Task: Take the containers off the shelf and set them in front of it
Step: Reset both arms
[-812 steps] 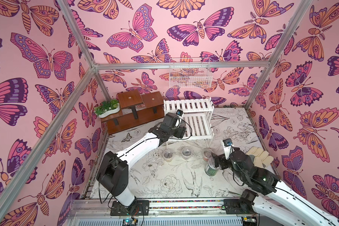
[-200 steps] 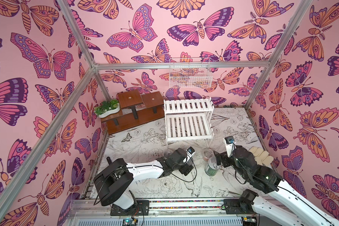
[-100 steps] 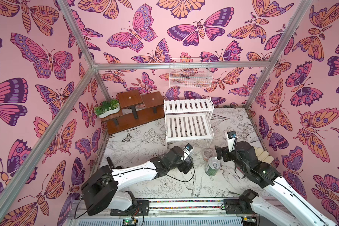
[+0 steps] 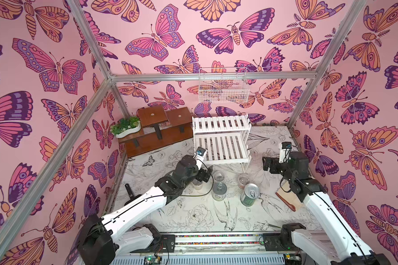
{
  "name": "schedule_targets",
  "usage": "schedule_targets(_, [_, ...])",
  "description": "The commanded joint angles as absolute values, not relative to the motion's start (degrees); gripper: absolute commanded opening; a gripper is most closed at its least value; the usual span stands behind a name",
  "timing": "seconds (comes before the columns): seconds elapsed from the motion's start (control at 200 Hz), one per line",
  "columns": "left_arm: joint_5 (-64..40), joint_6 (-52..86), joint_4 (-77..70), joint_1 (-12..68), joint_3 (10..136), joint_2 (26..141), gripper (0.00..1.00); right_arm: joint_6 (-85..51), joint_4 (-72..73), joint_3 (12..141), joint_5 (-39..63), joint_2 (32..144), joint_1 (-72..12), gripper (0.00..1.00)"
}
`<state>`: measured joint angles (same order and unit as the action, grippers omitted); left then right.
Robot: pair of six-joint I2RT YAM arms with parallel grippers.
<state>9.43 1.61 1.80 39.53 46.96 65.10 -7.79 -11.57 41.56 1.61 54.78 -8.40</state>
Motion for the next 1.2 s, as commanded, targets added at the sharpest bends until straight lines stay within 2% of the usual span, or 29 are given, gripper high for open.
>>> schedule_targets(0.0, [8.5,2.1,2.4,34.4,46.0,62.7,1.00,-6.7,-5.3,41.6,2.8,57.0,-6.4,0.99])
schedule_targets(0.22, [5.1,3.5,-2.4,22.2,41.7,62.6,1.00,-5.5,3.2,38.2,-2.7,62.9,-2.9,0.99])
schedule_targets(0.381, [2.2,4.9,-11.4,14.0,35.7,63.2,1.00,-4.2,13.0,33.0,-8.3,67.5,-2.7,0.99])
schedule_targets(0.491, [2.8,4.8,-20.2,9.4,29.9,64.3,1.00,-2.3,23.0,28.2,-10.6,70.9,-2.7,0.99])
schedule_targets(0.676, [6.9,5.9,-33.0,3.0,22.8,68.6,0.99,0.2,30.1,25.5,-13.9,76.3,-2.8,0.99])
schedule_targets(0.716, [6.1,6.7,-29.5,1.4,24.0,68.9,0.99,0.6,32.5,25.0,-14.1,77.2,-2.7,0.99])
schedule_targets(0.766, [5.5,6.3,-27.1,0.4,24.8,69.2,0.99,0.9,32.2,25.7,-13.9,77.7,-2.7,0.99])
schedule_targets(0.956, [7.1,5.9,-37.7,-1.8,20.7,72.3,1.00,1.7,41.6,24.4,-13.5,83.4,-2.8,0.99])
schedule_targets(1.072, [6.8,5.8,-42.5,-2.7,21.4,78.8,1.00,1.2,44.0,23.0,-14.0,83.5,-2.8,0.99])
schedule_targets(1.197, [6.7,6.8,-46.6,-3.6,21.4,83.6,0.99,2.2,55.2,18.9,-12.5,86.9,-2.8,0.99])
